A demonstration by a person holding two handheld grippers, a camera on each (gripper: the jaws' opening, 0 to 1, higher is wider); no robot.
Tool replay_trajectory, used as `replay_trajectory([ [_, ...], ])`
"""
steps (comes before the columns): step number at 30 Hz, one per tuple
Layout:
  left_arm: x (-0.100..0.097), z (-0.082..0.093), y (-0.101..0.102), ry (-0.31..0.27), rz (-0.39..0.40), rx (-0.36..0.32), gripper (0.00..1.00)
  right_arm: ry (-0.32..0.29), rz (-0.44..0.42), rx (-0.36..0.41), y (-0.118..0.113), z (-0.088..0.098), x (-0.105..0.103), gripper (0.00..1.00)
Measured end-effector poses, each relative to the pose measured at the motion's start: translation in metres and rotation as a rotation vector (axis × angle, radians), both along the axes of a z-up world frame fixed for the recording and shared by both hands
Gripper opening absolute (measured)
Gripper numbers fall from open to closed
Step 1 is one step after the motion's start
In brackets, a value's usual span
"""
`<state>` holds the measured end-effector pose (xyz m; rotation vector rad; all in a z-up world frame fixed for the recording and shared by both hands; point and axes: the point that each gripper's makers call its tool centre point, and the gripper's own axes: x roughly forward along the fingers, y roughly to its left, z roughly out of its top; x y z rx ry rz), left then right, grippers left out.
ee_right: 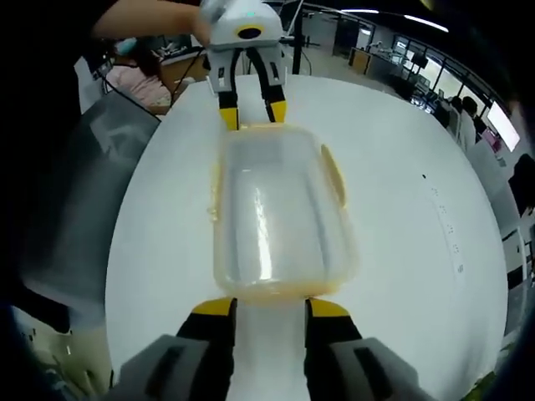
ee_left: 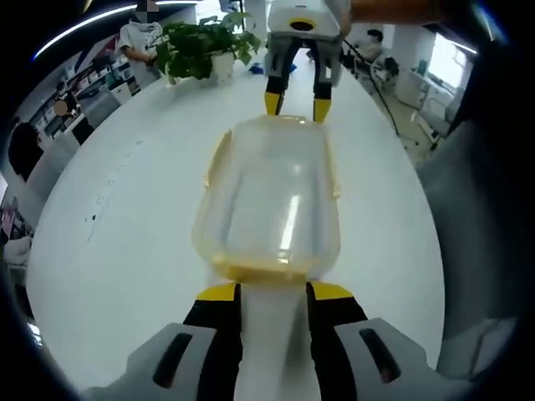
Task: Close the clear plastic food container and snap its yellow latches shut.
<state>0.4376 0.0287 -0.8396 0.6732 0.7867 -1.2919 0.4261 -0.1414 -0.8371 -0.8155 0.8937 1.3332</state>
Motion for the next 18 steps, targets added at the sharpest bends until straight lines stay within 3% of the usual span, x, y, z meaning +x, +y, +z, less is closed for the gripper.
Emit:
replay_trajectory([
  [5,0.005,0.003,0.006,-0.003,0.024,-0.017,0.29,-0.007,-0.017,0.021,-0.006,0.003,0.003,0.30],
  [7,0.010,0.009,0.008,-0.043,0.045,-0.052,0.30,-0.004,-0.046,0.050,-0.008,0.006,0.005,0.30],
  [9,0.012,0.015,0.011,-0.033,0.105,-0.091,0.30,-0.028,-0.078,0.078,-0.012,0.012,0.011,0.30],
  [13,0.012,0.027,0.012,-0.043,0.149,-0.152,0.30,-0.032,-0.156,0.167,-0.010,0.026,0.018,0.29],
  [18,0.013,0.041,0.006,-0.039,0.188,-0.234,0.29,-0.062,-0.148,0.232,-0.002,0.040,0.016,0.28],
])
